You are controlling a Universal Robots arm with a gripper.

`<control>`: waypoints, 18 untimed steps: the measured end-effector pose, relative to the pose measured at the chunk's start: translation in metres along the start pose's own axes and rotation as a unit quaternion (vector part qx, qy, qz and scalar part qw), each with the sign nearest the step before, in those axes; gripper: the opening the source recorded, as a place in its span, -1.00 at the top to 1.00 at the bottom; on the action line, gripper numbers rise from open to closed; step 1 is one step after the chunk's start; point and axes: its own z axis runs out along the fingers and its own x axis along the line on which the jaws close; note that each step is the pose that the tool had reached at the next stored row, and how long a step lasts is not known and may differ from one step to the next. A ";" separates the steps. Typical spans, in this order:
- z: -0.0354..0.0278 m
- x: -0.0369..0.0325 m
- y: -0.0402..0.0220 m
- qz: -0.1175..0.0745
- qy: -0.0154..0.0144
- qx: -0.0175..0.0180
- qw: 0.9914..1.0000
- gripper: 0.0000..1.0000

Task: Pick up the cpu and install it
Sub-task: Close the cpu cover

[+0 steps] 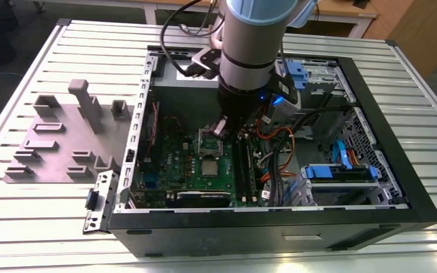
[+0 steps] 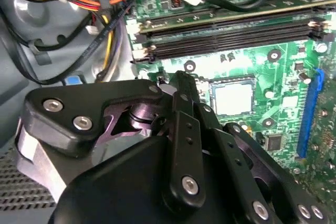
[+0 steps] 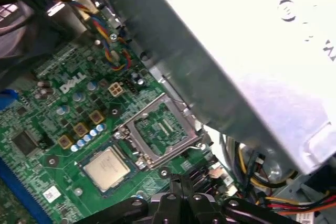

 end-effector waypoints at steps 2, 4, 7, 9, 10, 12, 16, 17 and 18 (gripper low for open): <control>0.0002 -0.0028 0.0011 0.000 0.000 0.000 1.000 0.79; 0.0003 -0.0045 0.0017 -0.002 0.000 0.000 1.000 0.79; 0.0005 -0.0044 0.0018 -0.022 0.001 -0.001 1.000 0.79; 0.0007 -0.0049 0.0017 -0.032 0.001 -0.001 0.999 0.79; 0.0007 -0.0055 0.0016 -0.032 0.001 -0.001 0.999 0.79; 0.0010 -0.0077 0.0023 -0.032 0.001 -0.001 0.999 0.79; 0.0019 -0.0142 0.0052 -0.032 0.001 -0.001 0.999 0.79; 0.0022 -0.0159 0.0060 -0.032 0.001 -0.001 0.999 0.79; 0.0025 -0.0172 0.0067 -0.032 0.001 -0.001 0.999 0.79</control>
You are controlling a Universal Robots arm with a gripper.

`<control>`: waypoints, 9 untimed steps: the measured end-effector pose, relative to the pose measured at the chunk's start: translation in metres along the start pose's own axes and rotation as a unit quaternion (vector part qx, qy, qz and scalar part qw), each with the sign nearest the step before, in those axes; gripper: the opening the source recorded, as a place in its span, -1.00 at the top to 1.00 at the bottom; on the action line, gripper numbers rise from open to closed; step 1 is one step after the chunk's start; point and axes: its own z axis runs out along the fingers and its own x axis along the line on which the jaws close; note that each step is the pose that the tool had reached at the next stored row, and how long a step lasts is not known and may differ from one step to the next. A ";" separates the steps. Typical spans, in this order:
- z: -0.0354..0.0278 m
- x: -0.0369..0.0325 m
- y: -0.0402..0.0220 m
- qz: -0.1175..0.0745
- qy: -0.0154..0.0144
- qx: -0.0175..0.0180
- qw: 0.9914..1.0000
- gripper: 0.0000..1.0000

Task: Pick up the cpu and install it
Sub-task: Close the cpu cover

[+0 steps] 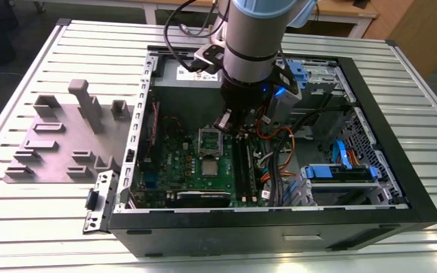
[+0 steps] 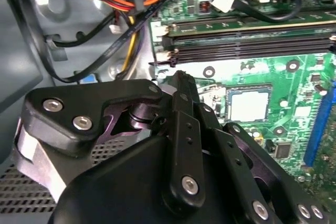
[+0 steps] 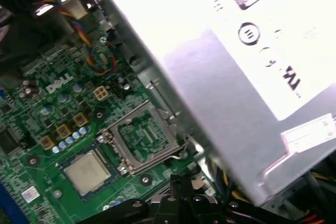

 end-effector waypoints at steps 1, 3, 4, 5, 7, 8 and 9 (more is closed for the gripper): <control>0.0006 -0.0008 0.0004 0.000 0.000 0.000 1.000 0.79; 0.0024 -0.0014 0.0008 0.000 0.000 0.000 1.000 0.79; 0.0030 -0.0015 0.0009 -0.001 -0.001 0.000 1.000 0.79; 0.0035 -0.0016 0.0010 -0.002 -0.001 -0.001 1.000 0.79; 0.0043 -0.0016 0.0010 -0.015 -0.002 -0.003 1.000 0.79; 0.0045 -0.0016 0.0010 -0.022 -0.002 -0.003 1.000 0.79; 0.0048 -0.0016 0.0010 -0.029 -0.002 -0.004 1.000 0.79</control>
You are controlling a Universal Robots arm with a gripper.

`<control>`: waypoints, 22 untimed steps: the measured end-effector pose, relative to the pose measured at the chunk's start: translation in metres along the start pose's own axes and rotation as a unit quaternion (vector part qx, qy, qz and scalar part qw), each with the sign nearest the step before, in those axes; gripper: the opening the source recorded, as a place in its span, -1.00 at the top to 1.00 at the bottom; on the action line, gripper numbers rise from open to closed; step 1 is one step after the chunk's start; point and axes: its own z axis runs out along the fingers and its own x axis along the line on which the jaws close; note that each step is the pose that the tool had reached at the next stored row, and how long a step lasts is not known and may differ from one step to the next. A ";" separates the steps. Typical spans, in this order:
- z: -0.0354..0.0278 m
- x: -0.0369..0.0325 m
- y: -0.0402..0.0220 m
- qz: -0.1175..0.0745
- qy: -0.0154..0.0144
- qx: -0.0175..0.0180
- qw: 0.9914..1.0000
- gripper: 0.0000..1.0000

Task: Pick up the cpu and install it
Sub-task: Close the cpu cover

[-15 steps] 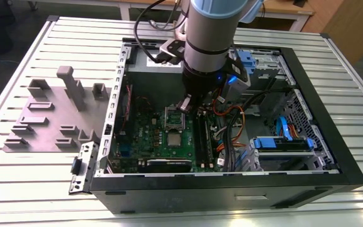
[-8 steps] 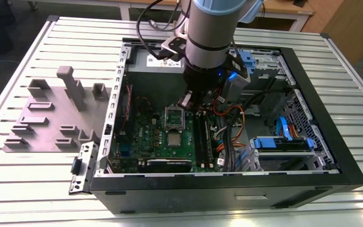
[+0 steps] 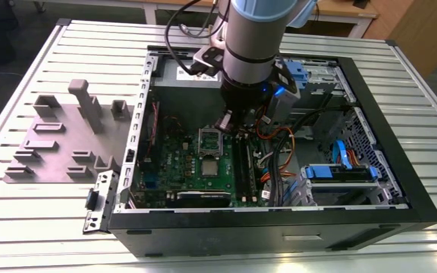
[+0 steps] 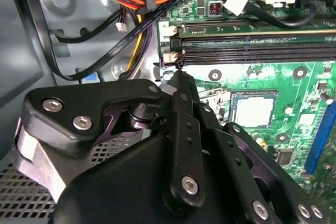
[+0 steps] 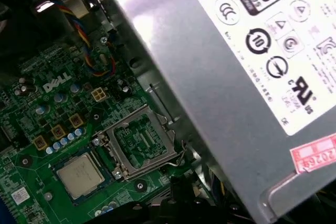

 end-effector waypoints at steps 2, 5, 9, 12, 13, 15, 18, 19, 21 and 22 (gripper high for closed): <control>0.0002 -0.0002 -0.0003 -0.012 0.000 -0.001 1.000 0.79; 0.0007 -0.0020 -0.0032 -0.016 -0.005 -0.005 1.000 0.79; 0.0015 -0.0030 -0.0048 -0.018 -0.014 -0.012 1.000 0.79; 0.0036 -0.0030 -0.0049 -0.020 -0.016 -0.014 1.000 0.79; 0.0042 -0.0029 -0.0049 -0.021 -0.016 -0.014 1.000 0.79; 0.0053 -0.0027 -0.0048 -0.023 -0.020 -0.016 0.999 0.79; 0.0071 -0.0021 -0.0039 -0.025 -0.026 -0.020 0.999 0.79; 0.0080 -0.0017 -0.0034 -0.026 -0.027 -0.021 0.999 0.79; 0.0094 -0.0011 -0.0025 -0.027 -0.028 -0.022 0.999 0.79; 0.0099 -0.0008 -0.0022 -0.027 -0.028 -0.022 0.999 0.79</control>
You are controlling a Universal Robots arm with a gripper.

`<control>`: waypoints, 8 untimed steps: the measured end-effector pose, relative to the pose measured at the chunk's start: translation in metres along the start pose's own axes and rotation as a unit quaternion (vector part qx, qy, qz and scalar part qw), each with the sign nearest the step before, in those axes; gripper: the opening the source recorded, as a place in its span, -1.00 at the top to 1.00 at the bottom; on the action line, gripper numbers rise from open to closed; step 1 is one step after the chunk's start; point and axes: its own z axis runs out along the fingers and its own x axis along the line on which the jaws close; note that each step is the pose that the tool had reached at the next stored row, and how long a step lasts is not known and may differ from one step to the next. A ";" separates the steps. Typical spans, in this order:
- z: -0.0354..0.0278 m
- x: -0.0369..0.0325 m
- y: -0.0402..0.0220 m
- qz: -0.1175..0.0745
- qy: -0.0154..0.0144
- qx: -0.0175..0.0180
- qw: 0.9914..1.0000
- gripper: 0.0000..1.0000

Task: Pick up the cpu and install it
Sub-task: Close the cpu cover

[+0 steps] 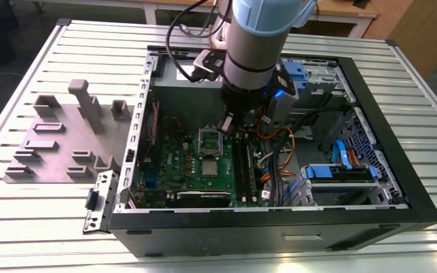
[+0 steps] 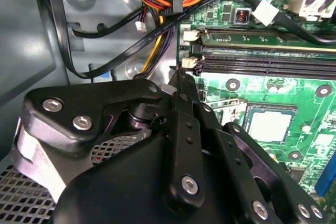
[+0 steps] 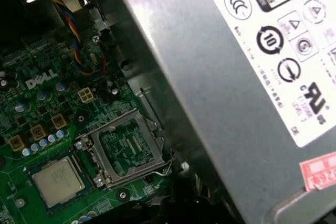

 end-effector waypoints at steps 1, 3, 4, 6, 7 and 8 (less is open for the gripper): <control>0.0007 0.0003 0.0003 -0.001 0.000 0.000 1.000 0.79; 0.0026 0.0004 0.0003 -0.001 0.000 0.000 1.000 0.79; 0.0035 0.0005 0.0004 -0.001 0.000 0.000 1.000 0.79; 0.0052 0.0008 0.0005 -0.002 -0.001 -0.001 1.000 0.79; 0.0058 0.0009 0.0005 -0.002 -0.001 -0.001 1.000 0.79; 0.0064 0.0010 0.0006 -0.002 -0.002 -0.001 1.000 0.79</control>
